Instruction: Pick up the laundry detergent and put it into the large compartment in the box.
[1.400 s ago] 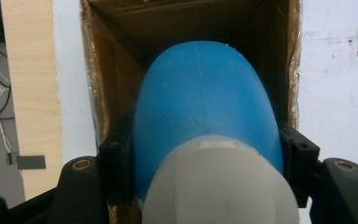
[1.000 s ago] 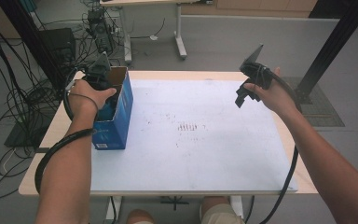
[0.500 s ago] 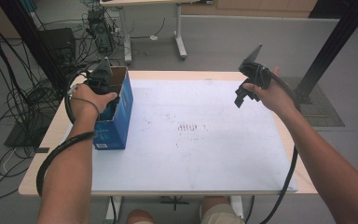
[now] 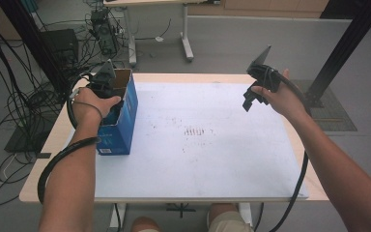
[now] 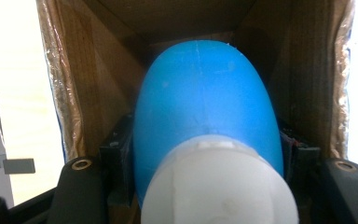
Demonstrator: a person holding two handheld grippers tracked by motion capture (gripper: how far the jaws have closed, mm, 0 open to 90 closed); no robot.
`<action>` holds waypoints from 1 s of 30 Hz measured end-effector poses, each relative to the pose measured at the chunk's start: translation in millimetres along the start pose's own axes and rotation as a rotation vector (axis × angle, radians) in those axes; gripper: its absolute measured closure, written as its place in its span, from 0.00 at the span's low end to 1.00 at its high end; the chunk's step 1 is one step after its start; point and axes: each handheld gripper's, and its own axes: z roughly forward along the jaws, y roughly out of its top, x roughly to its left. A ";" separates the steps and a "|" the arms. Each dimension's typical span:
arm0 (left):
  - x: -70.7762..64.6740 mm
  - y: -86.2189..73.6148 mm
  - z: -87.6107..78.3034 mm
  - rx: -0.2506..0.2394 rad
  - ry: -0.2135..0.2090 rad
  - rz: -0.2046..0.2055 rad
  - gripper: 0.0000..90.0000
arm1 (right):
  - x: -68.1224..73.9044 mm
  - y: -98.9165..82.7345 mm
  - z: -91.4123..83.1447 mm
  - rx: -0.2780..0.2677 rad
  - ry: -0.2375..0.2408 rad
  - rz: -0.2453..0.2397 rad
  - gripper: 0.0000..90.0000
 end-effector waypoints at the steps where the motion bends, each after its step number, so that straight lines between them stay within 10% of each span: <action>1: -0.2 -0.1 0.0 0.000 0.001 -0.001 0.41 | -0.1 -0.2 -0.2 -0.001 0.000 -0.003 0.15; 30: -2.7 -0.9 0.3 -0.002 0.007 -0.006 0.41 | 0.0 -3.1 -4.4 -0.009 0.000 -0.001 0.15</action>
